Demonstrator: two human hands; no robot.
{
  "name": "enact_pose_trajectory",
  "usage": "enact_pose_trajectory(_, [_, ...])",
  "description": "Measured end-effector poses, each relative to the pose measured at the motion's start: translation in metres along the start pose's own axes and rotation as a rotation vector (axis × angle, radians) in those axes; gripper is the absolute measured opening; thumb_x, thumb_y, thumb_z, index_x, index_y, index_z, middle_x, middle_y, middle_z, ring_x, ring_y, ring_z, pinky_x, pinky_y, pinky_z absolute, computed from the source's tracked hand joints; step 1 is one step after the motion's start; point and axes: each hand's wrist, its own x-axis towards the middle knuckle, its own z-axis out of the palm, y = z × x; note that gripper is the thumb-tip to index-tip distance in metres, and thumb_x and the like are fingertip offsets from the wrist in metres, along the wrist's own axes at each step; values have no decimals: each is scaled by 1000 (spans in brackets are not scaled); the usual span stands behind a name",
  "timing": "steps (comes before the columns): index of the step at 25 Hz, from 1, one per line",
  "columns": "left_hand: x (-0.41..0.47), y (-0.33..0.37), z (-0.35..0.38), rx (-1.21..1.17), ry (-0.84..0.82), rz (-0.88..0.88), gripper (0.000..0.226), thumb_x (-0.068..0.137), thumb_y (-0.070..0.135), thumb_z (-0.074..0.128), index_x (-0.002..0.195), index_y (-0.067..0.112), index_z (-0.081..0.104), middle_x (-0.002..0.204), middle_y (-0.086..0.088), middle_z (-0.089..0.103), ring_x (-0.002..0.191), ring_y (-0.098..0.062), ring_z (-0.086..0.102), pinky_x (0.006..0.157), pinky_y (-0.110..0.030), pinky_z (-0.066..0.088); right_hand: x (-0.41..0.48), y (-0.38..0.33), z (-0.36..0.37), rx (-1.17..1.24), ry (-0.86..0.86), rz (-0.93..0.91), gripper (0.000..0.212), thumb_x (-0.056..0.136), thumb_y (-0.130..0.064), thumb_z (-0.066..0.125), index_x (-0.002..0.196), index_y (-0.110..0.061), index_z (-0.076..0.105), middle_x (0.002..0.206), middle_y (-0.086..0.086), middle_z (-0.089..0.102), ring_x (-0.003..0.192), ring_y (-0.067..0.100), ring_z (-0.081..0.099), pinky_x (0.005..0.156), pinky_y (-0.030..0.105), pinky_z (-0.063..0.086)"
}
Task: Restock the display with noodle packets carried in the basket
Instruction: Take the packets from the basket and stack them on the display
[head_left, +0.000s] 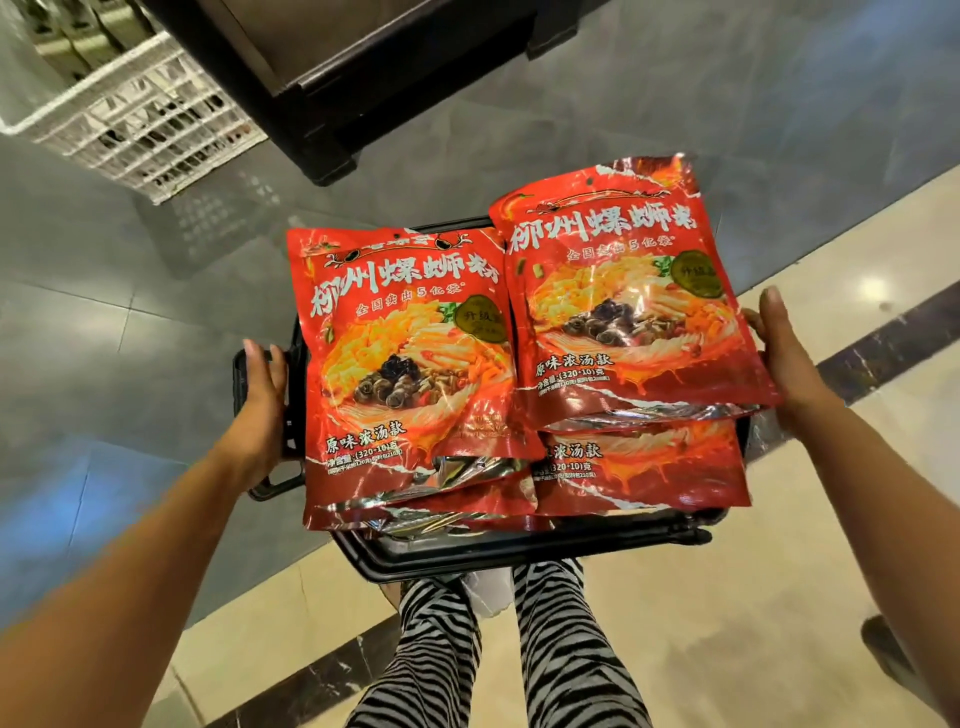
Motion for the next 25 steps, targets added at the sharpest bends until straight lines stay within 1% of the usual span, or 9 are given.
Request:
enact_pose_trajectory(2, [-9,15,9,25,-8,-16,91,52,104,20,122,55,49,132,1,59,115,-32,59,101,-66,38,0,-20,3,-91,-41,2,42,87,-76,25,96,-47,53,100,-7,63,101,23,62,98,46,45])
enact_pose_trajectory(4, [-13,28,15,102,-4,-21,91,49,105,31,118,49,54,123,-4,64,112,-33,61,102,-65,37,3,-35,7,-158,-77,-7,61,81,-84,31,111,-38,56,106,-4,65,92,17,62,83,34,46])
enact_pose_trajectory(6, [-9,30,14,180,9,-68,120,44,100,53,146,41,34,133,-8,61,119,-37,58,105,-70,31,17,-36,9,-160,-69,3,106,63,-91,50,147,-27,37,143,5,51,116,27,59,92,40,48])
enact_pose_trajectory(7, [-7,27,13,196,18,-75,128,42,97,60,151,44,20,135,-7,60,120,-38,57,106,-71,28,18,-35,11,-152,-61,1,116,63,-88,56,155,-25,22,155,5,37,127,29,52,97,41,46])
enact_pose_trajectory(11, [-6,22,20,247,53,-13,128,41,91,66,149,51,10,130,-1,64,111,-34,63,105,-70,32,20,-26,8,-198,-91,-54,150,31,-95,62,157,-34,7,160,-5,27,133,24,46,86,34,44])
enact_pose_trajectory(14, [0,25,24,241,49,36,140,38,87,69,154,42,4,130,-4,62,98,-27,70,99,-59,44,25,-16,9,-223,-110,-110,136,36,-97,58,152,-49,8,161,-8,23,139,23,40,111,47,38])
enact_pose_trajectory(18, [9,29,33,109,19,154,132,57,70,81,155,41,-4,138,-3,56,86,-21,74,77,-42,57,37,-1,13,-245,-28,-174,107,50,-99,50,144,-62,15,156,-3,37,132,27,49,112,54,37])
enact_pose_trajectory(22, [13,28,30,140,47,142,124,64,61,76,155,39,-5,134,-6,57,73,-20,75,72,-40,56,46,7,9,-284,29,-97,134,42,-101,49,150,-48,-9,161,5,26,135,34,45,110,57,37])
enact_pose_trajectory(25, [6,37,32,187,85,93,140,48,71,80,157,34,-1,112,-5,64,61,-20,73,69,-38,53,47,12,0,-255,-12,-48,134,44,-97,57,153,-44,1,160,-1,29,132,31,49,108,56,40])
